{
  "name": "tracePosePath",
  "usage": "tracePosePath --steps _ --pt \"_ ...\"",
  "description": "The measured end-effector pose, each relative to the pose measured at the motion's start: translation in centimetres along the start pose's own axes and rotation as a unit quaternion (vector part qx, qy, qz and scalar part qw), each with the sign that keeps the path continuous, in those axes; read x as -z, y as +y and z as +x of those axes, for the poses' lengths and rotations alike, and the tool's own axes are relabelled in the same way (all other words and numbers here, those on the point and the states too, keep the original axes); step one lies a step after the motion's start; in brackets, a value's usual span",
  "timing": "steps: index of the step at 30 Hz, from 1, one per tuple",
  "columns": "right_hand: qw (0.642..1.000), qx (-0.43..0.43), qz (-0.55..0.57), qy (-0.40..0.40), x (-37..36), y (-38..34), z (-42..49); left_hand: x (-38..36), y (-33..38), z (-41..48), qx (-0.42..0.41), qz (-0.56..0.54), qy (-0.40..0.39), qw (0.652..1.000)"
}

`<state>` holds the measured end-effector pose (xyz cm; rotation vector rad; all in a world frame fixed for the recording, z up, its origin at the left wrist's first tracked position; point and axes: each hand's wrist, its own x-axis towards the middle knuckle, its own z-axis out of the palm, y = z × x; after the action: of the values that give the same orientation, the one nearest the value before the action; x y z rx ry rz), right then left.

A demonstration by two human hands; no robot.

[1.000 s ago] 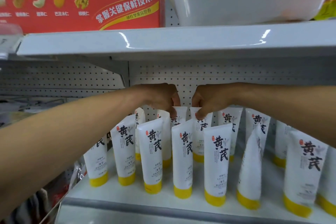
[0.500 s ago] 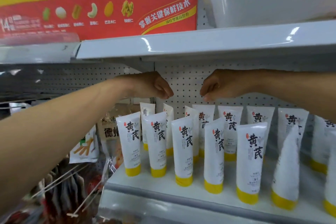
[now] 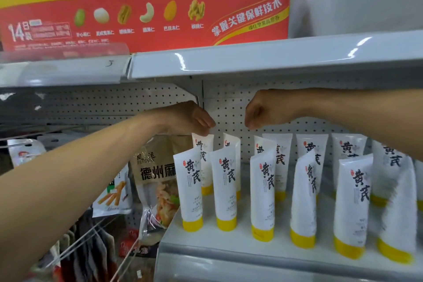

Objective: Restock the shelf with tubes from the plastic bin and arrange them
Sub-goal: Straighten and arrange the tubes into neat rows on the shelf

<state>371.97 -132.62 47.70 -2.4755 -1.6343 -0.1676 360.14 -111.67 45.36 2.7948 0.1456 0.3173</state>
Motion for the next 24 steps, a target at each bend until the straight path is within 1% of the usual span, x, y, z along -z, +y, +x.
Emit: tracePosePath --steps 3,6,10,12,15,21,24 --pt "1.000 -0.022 -0.006 0.010 0.3 0.0 -0.4 -0.2 1.0 1.1 -0.046 0.007 -0.008 0.999" --pt "0.998 -0.053 -0.036 0.011 0.3 -0.5 -0.8 -0.8 1.9 2.1 -0.079 0.037 -0.044 0.995" --pt "0.990 -0.100 -0.079 -0.063 0.3 -1.0 -1.4 -2.0 2.0 3.0 -0.092 0.063 -0.072 0.991" --pt "0.985 -0.110 -0.100 -0.090 -0.1 -1.1 -1.2 -2.3 1.9 3.1 -0.094 0.072 -0.076 0.990" --pt "0.986 -0.097 -0.094 -0.097 -0.9 -1.0 -0.6 -2.6 1.6 3.4 -0.098 0.059 -0.073 0.991" --pt "0.992 -0.062 -0.078 -0.081 -1.7 -1.4 0.1 -2.5 0.7 3.2 -0.105 0.061 -0.047 0.991" --pt "0.994 -0.050 -0.077 -0.055 -2.0 -1.3 0.4 -2.5 0.8 3.1 -0.100 0.067 -0.049 0.992"
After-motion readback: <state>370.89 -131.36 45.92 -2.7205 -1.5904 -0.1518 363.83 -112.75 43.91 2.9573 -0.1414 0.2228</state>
